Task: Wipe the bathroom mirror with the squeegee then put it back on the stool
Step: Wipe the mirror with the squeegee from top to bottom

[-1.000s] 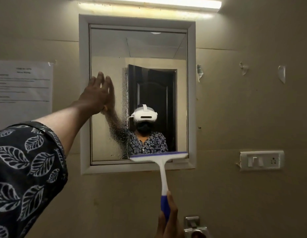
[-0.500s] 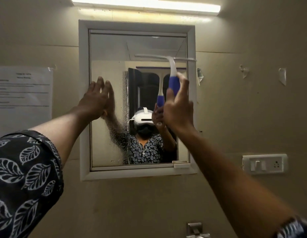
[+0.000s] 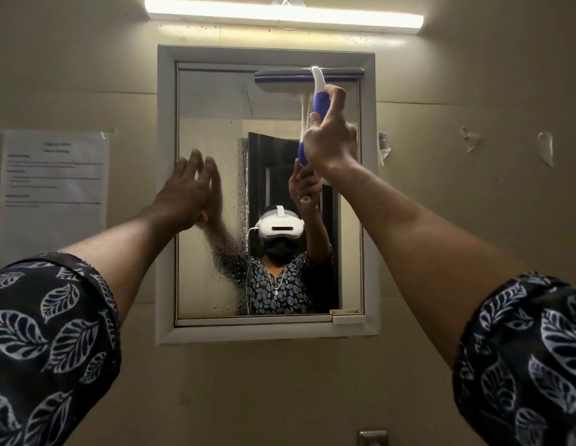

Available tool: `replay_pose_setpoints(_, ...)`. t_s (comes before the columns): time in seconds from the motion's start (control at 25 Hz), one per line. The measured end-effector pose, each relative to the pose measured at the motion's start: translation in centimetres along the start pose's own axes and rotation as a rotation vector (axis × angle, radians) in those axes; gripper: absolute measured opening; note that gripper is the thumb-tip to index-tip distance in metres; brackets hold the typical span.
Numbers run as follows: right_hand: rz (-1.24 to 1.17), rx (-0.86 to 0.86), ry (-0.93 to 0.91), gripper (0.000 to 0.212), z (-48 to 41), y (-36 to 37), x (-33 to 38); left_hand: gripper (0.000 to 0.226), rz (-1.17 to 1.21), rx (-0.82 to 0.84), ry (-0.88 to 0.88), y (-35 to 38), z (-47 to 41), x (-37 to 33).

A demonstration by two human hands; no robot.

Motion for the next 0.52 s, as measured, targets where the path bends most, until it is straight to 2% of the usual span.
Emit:
replay_pose_setpoints(0.32, -0.059, 0.051, 0.011, 0.037, 0.1, 1.2, 0.5, 0.102, -0.010, 0.010, -0.009, -0.2, 0.1, -0.2)
replay_pose_setpoints(0.52, -0.022, 0.019, 0.012, 0.038, 1.4, 0.6, 0.0, 0.102, -0.017, 0.019, -0.001, -0.2, 0.2, -0.2)
Point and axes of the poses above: each hand's wrist, its own z-axis away from the middle knuckle, its own y-axis out of the palm, x = y × z, the point moved 7 cm from there along -z, towards the middle knuckle, and after that the axes turned 2 degrees about -x, right-handed, at the moved point
